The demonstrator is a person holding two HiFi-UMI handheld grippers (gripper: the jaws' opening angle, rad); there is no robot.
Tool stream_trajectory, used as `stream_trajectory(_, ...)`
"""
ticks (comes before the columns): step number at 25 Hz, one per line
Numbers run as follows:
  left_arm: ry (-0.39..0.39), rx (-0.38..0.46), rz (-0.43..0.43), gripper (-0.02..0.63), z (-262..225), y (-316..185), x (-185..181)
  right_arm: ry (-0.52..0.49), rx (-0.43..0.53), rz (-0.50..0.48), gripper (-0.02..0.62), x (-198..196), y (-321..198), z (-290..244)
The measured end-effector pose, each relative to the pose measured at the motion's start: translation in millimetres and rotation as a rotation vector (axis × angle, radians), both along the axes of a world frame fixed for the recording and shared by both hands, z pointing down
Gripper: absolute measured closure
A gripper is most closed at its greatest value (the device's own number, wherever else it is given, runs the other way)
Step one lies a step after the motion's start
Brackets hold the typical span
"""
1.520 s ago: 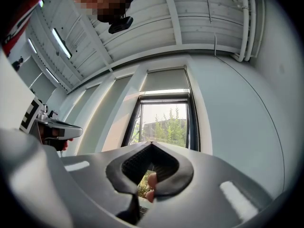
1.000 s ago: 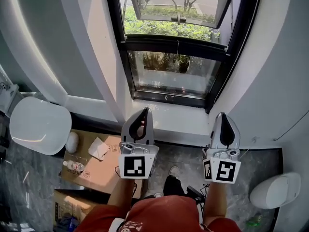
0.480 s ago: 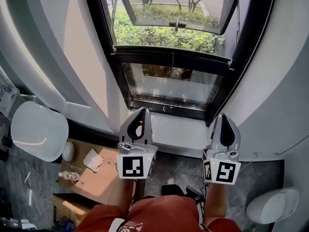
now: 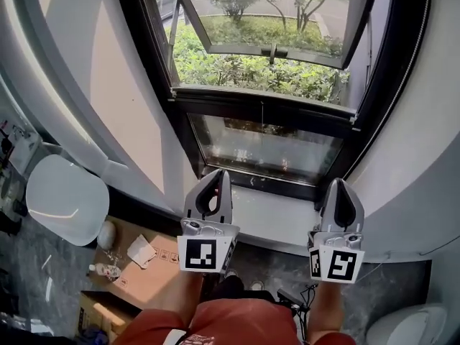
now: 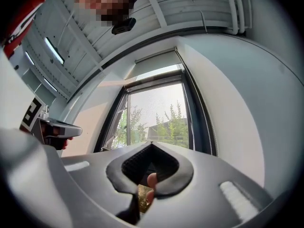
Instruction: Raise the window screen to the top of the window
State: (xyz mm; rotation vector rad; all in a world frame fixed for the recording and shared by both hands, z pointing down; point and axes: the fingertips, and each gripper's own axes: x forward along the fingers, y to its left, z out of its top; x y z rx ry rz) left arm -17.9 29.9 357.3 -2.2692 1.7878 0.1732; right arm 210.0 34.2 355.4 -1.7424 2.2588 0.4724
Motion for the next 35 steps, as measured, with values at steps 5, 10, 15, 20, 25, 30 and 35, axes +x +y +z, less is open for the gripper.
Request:
stream_trajectory(5,-0.022,0.018,-0.001,0.601,-1.0,-19.1,-0.3,-0.005,0.014,0.002,0.586,0.2,-19.1,-0.7)
stream_trajectory(10,-0.013,0.016,0.013,0.601,-0.2,-46.0,-8.9,0.012,0.023,0.014,0.586,-11.8,-43.2,-2.8)
stream_trajectory(15,-0.02,0.029,0.035,0.601,-1.0,-84.4,-20.5,0.03,0.033,0.033,0.586,-27.4,-78.1,-6.7)
stream_trajectory(20,0.002,0.02,0.062,0.601,-0.7,-131.8,-37.7,0.049,0.027,0.06,0.586,-47.1,-119.2,-9.1)
stream_trajectory(25,-0.004,0.029,0.097,0.601,-3.3,-177.6,-52.7,0.065,0.017,0.098,0.586,-63.7,-157.5,-11.6)
stream_trajectory(30,0.019,0.015,0.131,0.601,-2.7,-215.4,-69.3,0.089,0.005,0.137,0.586,-82.2,-187.9,-14.6)
stream_trajectory(35,0.015,0.02,0.16,0.601,-0.8,-239.8,-73.3,0.111,-0.008,0.159,0.586,-92.2,-208.3,-13.8)
